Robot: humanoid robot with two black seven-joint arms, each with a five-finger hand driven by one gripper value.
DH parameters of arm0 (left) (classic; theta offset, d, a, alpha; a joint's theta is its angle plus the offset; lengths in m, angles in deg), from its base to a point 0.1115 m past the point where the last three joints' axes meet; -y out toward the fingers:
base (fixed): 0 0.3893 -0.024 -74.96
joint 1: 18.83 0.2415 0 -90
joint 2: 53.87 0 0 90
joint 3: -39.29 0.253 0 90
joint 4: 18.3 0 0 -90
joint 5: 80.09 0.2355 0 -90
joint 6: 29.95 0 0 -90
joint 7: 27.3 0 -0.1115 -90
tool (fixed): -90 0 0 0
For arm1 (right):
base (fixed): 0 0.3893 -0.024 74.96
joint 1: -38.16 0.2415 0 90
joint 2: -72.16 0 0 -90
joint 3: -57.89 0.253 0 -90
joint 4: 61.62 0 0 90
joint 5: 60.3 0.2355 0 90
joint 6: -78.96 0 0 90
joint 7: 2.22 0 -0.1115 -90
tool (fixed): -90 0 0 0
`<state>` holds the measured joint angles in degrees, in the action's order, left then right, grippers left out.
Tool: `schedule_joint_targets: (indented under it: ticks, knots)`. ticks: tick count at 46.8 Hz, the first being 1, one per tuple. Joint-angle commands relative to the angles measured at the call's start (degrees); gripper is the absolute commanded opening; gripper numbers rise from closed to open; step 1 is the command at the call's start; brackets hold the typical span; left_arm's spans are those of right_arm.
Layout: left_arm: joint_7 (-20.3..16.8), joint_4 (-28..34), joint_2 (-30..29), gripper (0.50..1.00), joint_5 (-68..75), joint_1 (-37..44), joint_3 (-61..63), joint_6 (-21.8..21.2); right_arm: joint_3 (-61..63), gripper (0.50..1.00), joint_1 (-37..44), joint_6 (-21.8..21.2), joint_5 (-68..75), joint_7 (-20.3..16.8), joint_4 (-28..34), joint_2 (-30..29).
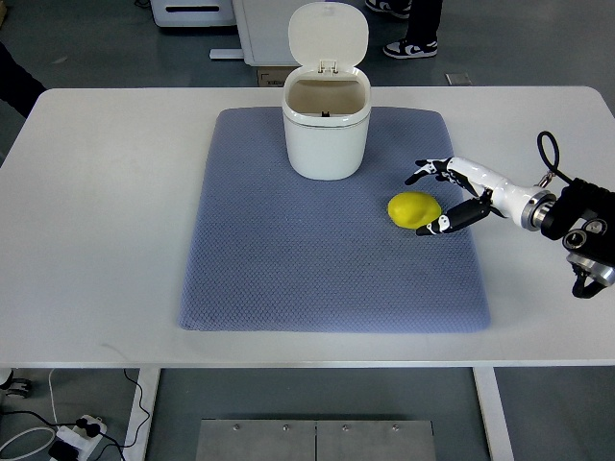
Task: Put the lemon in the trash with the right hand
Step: 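Close the right hand fingers around the yellow lemon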
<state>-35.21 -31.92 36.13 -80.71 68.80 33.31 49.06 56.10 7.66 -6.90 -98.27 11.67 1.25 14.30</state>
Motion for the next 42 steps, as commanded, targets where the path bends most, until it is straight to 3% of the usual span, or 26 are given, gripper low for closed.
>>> schedule_joint_targets:
  ticks: [1,10,22,30,42]
  knots:
    - [0.0,0.0,0.0,1.000,0.0,0.0,0.0,0.0,-0.5,0.970,0.1,0.0,-0.1,0.0,0.0,-0.4]
    - [0.0,0.0,0.0,1.000,0.0,0.0,0.0,0.0,-1.5,0.966,0.1,1.5,-0.4,0.1,-0.4,-1.5]
    - [0.0,0.0,0.0,1.000,0.0,0.0,0.0,0.0,-3.0,0.901,0.6,1.9,-0.4,0.1,-0.7,-1.9]
    - [0.0,0.0,0.0,1.000,0.0,0.0,0.0,0.0,-3.2,0.830,0.7,1.9,-1.1,0.1,-0.7,-1.9]
    - [0.0,0.0,0.0,1.000,0.1,0.0,0.0,0.0,-3.2,0.673,0.9,1.9,-1.6,0.0,-0.7,-1.9]
